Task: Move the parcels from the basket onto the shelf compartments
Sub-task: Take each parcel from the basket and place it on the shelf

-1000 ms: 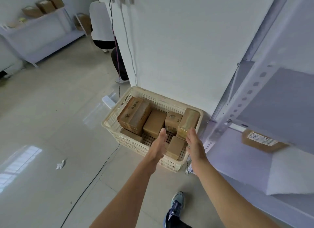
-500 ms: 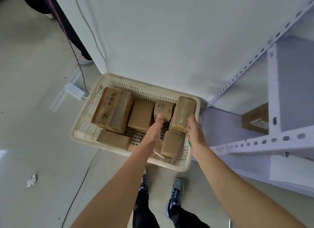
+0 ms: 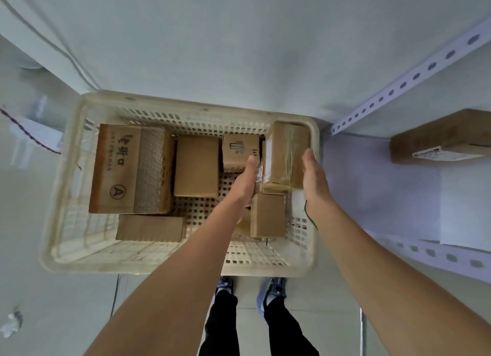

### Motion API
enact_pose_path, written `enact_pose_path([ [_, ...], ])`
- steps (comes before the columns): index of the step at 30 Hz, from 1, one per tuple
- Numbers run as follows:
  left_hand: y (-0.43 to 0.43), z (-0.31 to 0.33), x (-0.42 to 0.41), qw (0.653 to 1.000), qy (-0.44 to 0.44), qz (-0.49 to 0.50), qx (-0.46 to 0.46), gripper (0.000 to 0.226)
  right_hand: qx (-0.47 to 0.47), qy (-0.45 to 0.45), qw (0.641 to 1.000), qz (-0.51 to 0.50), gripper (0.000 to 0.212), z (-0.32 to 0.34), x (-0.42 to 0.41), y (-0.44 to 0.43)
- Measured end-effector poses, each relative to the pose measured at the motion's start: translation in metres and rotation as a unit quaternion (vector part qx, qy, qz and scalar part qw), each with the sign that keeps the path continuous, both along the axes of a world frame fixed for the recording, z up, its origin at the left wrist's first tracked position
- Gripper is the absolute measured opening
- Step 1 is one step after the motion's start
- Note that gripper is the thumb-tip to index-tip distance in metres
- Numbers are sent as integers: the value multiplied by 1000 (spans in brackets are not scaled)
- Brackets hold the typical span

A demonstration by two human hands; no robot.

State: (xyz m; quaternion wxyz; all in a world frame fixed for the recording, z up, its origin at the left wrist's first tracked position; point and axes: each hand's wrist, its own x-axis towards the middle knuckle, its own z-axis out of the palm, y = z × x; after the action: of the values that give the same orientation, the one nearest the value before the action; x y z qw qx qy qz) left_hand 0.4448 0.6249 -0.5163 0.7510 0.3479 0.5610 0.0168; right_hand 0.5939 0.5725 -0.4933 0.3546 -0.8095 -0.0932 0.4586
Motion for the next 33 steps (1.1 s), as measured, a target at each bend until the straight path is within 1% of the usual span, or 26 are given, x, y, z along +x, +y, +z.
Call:
enact_pose_path([
  [3,9,-26,12,1000,-5,8,-20,85,-11,-31,999,8,68,-11,4,5],
  [8,23,-62,29,998,-4,28,-57,94,2,-63,998,19,66,-27,6,5],
  [13,25,-73,40,996,-44,34,-74,91,11,-103,994,37,66,-36,-5,8],
  [17,20,-78,37,995,-57,51,-67,91,9,-153,983,100,63,-37,-21,2],
  [19,18,-80,34,994,-67,56,-69,92,5,-170,980,104,63,-36,-25,1],
  [22,17,-80,28,994,-68,65,-60,90,7,-166,983,73,63,-36,-26,1],
  [25,20,-81,20,994,-51,78,-49,82,7,-151,987,51,75,-37,-29,-3],
  [27,22,-84,15,994,-61,79,-45,81,13,-129,991,16,70,-38,-28,-5],
  [30,23,-85,10,994,-50,80,-49,88,10,-104,994,-24,71,-38,-27,-3],
  [33,25,-80,4,994,-63,76,-55,105,-3,-69,997,-46,79,-38,-27,-2],
])
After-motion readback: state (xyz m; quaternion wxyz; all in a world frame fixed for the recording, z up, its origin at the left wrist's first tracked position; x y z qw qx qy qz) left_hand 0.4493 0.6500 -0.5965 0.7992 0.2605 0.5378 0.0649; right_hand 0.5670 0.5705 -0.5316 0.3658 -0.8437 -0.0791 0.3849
